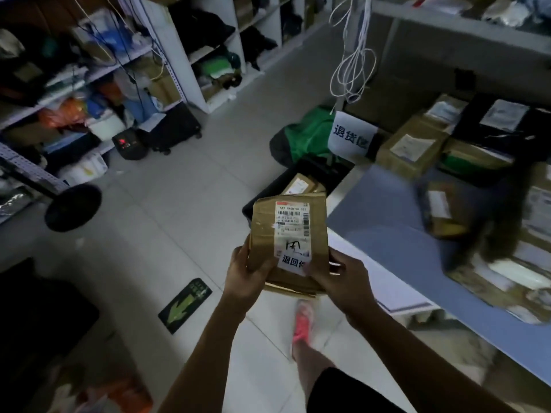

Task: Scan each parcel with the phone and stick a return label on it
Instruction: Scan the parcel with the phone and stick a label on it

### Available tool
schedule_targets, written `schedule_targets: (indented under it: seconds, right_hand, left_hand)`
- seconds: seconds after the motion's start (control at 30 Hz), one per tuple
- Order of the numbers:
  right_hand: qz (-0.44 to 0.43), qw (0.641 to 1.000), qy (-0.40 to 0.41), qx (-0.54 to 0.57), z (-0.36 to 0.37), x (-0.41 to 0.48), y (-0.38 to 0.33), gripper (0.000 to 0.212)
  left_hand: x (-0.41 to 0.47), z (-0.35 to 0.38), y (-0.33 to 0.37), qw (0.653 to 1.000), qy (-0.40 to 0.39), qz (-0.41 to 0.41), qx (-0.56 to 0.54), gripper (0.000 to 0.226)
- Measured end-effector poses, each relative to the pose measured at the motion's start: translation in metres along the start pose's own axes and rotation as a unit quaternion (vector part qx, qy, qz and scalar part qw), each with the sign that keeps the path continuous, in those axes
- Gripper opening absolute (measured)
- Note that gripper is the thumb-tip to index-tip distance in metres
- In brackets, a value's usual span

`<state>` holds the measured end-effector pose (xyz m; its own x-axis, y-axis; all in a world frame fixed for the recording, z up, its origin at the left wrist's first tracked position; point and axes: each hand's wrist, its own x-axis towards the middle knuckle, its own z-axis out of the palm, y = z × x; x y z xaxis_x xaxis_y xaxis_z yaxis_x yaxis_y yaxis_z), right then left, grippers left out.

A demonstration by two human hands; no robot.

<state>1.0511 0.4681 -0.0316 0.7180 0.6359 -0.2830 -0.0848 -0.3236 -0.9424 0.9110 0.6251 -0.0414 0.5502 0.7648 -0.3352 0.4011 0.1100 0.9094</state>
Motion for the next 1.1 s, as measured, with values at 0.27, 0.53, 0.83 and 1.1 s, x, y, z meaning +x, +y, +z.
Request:
schedule_targets:
  seconds: [0.27,0.53,0.83,1.1]
  right_hand:
    - [0.085,0.995,0.027,0.038,0.08,0.18,0.001,0.027]
    - [0.162,0.98,0.109,0.025,0.122,0.322,0.004,0.023]
    - [0.278,0.922,0.262,0.056,0.142,0.441,0.069,0.032]
    - [0.359,0.87,0.338,-0.005,0.152,0.48,0.159,0.035]
  left_hand:
    - [0.195,-0.036,0.013,0.997,-0.021,-0.049,0.056,0.048]
    - [0.385,-0.034,0.028,0.978,-0.15,-0.046,0.135,0.051]
    - [0.563,0.037,-0.027,0.923,-0.362,-0.049,0.122,0.061]
    - [0.629,0.114,-0.127,0.879,-0.444,-0.114,0.131,0.05]
